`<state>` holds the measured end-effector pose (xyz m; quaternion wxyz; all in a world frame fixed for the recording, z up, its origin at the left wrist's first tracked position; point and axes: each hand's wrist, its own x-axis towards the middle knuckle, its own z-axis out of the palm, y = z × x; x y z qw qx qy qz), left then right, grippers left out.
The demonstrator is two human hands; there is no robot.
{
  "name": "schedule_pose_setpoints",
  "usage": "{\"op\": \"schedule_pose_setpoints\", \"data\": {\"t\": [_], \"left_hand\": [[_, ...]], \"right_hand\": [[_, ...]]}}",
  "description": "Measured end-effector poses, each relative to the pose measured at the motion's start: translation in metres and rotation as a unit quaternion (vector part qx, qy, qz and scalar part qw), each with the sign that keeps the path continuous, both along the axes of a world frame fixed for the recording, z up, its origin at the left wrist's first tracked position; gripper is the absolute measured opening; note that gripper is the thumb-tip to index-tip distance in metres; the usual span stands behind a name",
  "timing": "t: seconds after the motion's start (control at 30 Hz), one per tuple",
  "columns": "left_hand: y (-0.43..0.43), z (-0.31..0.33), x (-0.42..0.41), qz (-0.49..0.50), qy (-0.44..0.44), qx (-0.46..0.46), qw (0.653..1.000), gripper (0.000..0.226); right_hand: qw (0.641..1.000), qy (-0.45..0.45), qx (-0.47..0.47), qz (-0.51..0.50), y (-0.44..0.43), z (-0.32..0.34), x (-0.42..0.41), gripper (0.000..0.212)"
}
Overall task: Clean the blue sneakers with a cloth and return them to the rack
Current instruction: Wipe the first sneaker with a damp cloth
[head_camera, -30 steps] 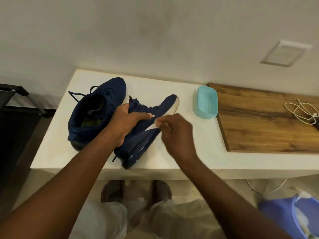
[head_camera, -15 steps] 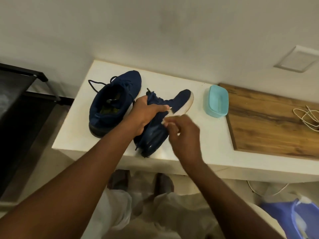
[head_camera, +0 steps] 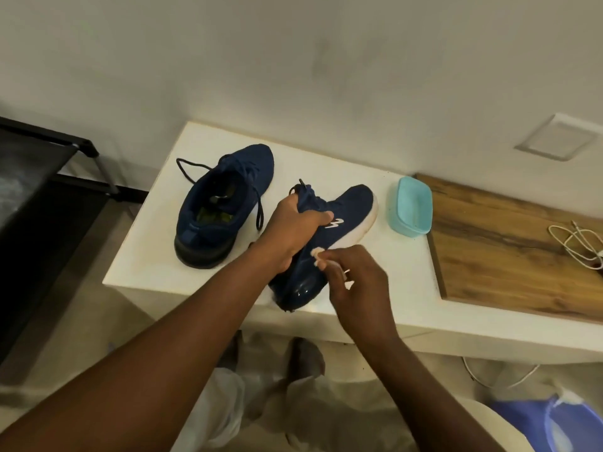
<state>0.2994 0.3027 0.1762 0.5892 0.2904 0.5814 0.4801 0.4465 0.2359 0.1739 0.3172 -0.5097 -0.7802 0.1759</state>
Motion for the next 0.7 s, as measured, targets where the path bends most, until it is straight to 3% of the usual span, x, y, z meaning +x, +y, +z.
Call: {"op": "schedule_pose_setpoints", "data": {"t": [0.07, 0.13, 0.23, 0.3, 0.47, 0.6, 0.7], "left_hand": [[-0.001, 0.004, 0.007, 0.013, -0.041, -0.026, 0.999, 0.022], [-0.003, 0.007, 0.015, 0.001, -0.082, -0.055, 0.995, 0.021], [-0.009, 0.011, 0.026, -0.021, -0.135, -0.072, 0.988, 0.023], [-0.012, 0.011, 0.033, -0.027, -0.173, -0.068, 0.982, 0.023], [-0.014, 0.008, 0.037, -0.014, -0.229, -0.083, 0.97, 0.029], [-0.018, 0.01, 0.043, 0.002, -0.264, -0.071, 0.962, 0.034], [-0.025, 0.013, 0.049, 0.015, -0.304, -0.058, 0.951, 0.028]], "right_hand": [[0.999, -0.003, 0.04, 0.022, 0.001, 0.01, 0.001, 0.014], [0.997, 0.033, 0.059, -0.049, 0.027, 0.018, 0.01, 0.014], [0.989, 0.03, -0.008, -0.146, 0.067, 0.016, 0.027, 0.013], [0.989, 0.0, -0.051, -0.141, 0.066, 0.005, 0.029, 0.016], [0.988, 0.062, -0.124, -0.063, 0.031, 0.009, 0.02, 0.021], [0.981, 0.068, -0.099, -0.154, 0.078, 0.004, 0.037, 0.01], [0.975, 0.077, -0.124, -0.168, 0.086, -0.001, 0.037, 0.018]]}}
